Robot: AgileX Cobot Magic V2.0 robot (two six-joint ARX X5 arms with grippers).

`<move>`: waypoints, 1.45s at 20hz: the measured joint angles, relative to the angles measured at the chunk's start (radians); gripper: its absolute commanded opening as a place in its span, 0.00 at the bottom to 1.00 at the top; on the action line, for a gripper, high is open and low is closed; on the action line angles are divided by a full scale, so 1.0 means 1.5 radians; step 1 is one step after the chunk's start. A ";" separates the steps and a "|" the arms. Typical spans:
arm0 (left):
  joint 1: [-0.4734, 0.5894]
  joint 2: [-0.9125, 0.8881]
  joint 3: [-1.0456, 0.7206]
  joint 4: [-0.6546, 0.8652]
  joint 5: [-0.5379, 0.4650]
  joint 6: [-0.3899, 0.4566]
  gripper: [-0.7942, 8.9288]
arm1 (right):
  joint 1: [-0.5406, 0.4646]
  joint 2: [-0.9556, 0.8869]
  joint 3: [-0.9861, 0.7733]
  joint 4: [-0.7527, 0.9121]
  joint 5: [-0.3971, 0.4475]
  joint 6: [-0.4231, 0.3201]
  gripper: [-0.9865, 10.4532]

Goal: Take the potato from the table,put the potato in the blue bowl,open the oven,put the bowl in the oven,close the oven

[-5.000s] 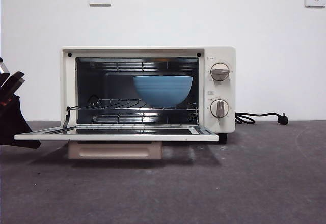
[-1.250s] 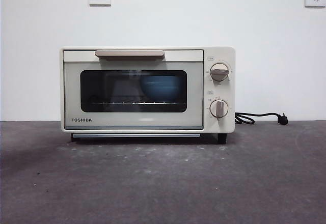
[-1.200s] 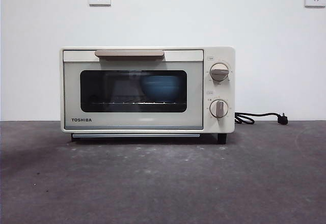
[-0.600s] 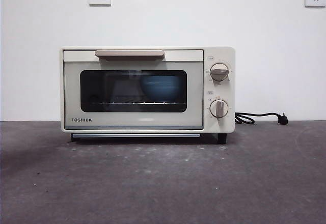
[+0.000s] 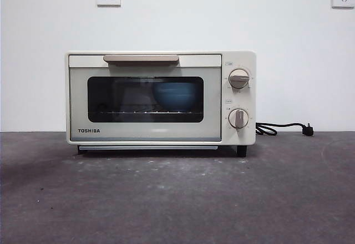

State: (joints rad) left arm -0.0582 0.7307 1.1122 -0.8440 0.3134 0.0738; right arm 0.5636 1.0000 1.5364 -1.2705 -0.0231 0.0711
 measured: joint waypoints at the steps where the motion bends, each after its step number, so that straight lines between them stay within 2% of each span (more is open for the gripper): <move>1: 0.000 -0.012 -0.014 0.056 -0.014 0.017 0.08 | 0.000 -0.002 0.000 0.000 0.000 0.000 0.09; 6: 0.029 -0.163 -0.224 0.436 -0.025 0.066 0.08 | 0.000 -0.008 0.000 0.000 0.000 0.000 0.09; 8: 0.038 -0.219 -0.326 0.536 -0.084 0.070 0.08 | 0.000 -0.010 0.000 0.000 0.000 0.000 0.09; 9: 0.038 -0.247 -0.376 0.551 -0.123 0.072 0.08 | 0.000 -0.011 0.000 0.000 0.000 0.000 0.09; 12: 0.038 -0.330 -0.499 0.553 -0.199 0.073 0.08 | 0.000 -0.014 0.000 0.000 0.000 0.000 0.09; 18: 0.038 -0.450 -0.659 0.554 -0.207 0.073 0.08 | 0.000 -0.020 0.000 0.000 0.000 0.000 0.09; 24: 0.038 -0.483 -0.730 0.545 -0.207 0.063 0.08 | 0.000 -0.024 0.000 0.000 0.000 0.000 0.09; 29: 0.038 -0.484 -0.730 0.459 -0.204 0.018 0.08 | 0.000 -0.031 0.000 0.000 0.000 0.000 0.09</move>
State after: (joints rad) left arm -0.0010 0.0048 0.0170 -0.1558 0.0071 0.1009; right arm 0.5636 0.9539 1.5364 -1.2709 -0.0231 0.0711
